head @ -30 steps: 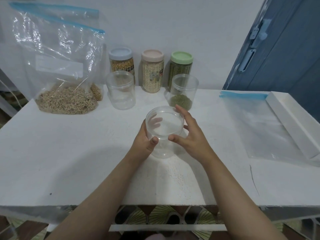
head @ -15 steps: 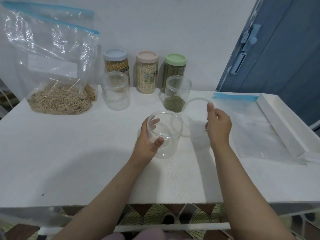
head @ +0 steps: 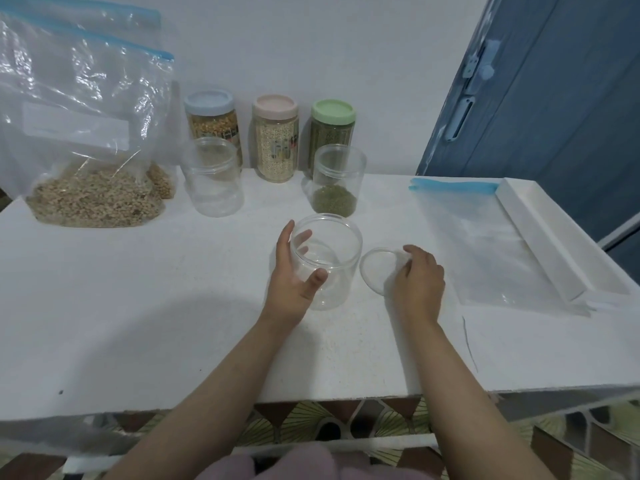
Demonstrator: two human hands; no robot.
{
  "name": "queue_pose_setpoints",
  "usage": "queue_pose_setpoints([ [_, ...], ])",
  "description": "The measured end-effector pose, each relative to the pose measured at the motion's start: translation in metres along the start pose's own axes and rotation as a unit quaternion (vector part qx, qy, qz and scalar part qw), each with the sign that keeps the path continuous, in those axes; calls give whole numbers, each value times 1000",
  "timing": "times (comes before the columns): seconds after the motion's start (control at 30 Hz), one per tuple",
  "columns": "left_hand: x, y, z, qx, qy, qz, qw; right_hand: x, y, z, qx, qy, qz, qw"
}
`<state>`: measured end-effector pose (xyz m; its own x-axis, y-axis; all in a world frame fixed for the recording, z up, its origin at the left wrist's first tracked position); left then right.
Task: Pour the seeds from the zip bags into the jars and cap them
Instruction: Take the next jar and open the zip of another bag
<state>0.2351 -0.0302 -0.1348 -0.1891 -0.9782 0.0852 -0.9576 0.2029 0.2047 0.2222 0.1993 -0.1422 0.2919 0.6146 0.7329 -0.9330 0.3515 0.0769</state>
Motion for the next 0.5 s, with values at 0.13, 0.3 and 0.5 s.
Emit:
queue_pose_setpoints([
  [0.13, 2, -3, -1, -1, 21, -2, 1000, 13, -19, 23, 63, 51, -34, 996],
  [0.3, 17, -11, -29, 3, -25, -84, 996, 39, -49, 81, 180, 158, -74, 968],
  [0.5, 83, 3, -97, -18, -47, -247, 968, 37, -51, 205, 292, 243, -12, 925],
])
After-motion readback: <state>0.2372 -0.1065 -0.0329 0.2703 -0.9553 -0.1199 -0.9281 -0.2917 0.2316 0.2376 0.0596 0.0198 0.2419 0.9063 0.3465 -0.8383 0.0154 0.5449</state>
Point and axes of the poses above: each hand's wrist, its own y-axis towards the middle knuckle, its own x-axis out of the back of the hand, z = x × y, the point moved 5 cm from there along y, towards the middle knuckle, and after that the axes turned 12 degrees about z, right-handed, at the moved point
